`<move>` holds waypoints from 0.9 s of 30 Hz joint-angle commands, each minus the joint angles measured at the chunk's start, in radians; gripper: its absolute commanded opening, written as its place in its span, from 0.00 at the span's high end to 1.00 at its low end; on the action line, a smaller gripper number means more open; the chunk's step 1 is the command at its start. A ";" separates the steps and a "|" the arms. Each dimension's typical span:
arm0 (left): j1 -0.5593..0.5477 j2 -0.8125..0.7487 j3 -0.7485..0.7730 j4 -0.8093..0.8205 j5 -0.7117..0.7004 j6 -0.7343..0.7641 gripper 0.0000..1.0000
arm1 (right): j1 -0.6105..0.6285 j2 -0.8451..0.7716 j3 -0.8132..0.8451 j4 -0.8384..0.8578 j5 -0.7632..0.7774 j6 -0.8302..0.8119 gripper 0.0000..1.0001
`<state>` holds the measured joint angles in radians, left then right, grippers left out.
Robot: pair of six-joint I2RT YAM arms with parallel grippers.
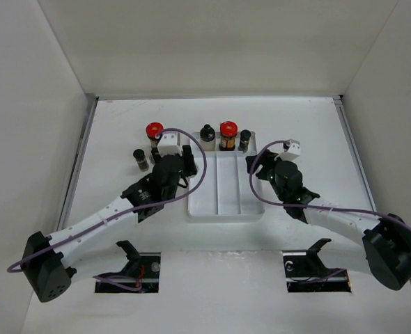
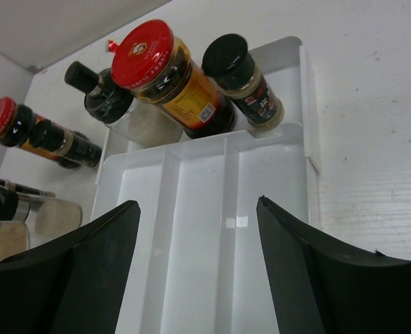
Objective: Organize the condiment bottles
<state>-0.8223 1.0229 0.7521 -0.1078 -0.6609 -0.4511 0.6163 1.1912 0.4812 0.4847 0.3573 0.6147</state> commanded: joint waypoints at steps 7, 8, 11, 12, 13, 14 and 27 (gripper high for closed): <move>-0.005 0.336 0.193 0.390 0.156 0.017 0.64 | -0.154 -0.094 -0.082 0.042 0.042 0.143 0.81; -0.008 0.380 0.222 0.408 0.168 0.022 0.64 | -0.171 -0.103 -0.088 0.032 0.031 0.160 0.83; -0.007 0.501 0.309 0.441 0.193 0.045 0.63 | -0.194 -0.120 -0.099 0.032 0.012 0.175 0.81; -0.010 0.535 0.335 0.442 0.196 0.049 0.63 | -0.195 -0.119 -0.098 0.031 0.009 0.175 0.79; -0.010 0.571 0.357 0.447 0.199 0.054 0.63 | -0.195 -0.111 -0.093 0.031 0.006 0.171 0.77; -0.010 0.606 0.380 0.445 0.201 0.058 0.63 | -0.192 -0.102 -0.089 0.029 0.002 0.171 0.76; -0.024 0.792 0.449 0.433 0.184 0.075 0.63 | -0.204 -0.107 -0.104 0.054 -0.004 0.180 0.58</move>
<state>-0.8391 1.8332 1.1496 0.2466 -0.4671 -0.3878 0.4191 1.1057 0.3775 0.4805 0.3580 0.7841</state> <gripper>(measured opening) 0.578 0.406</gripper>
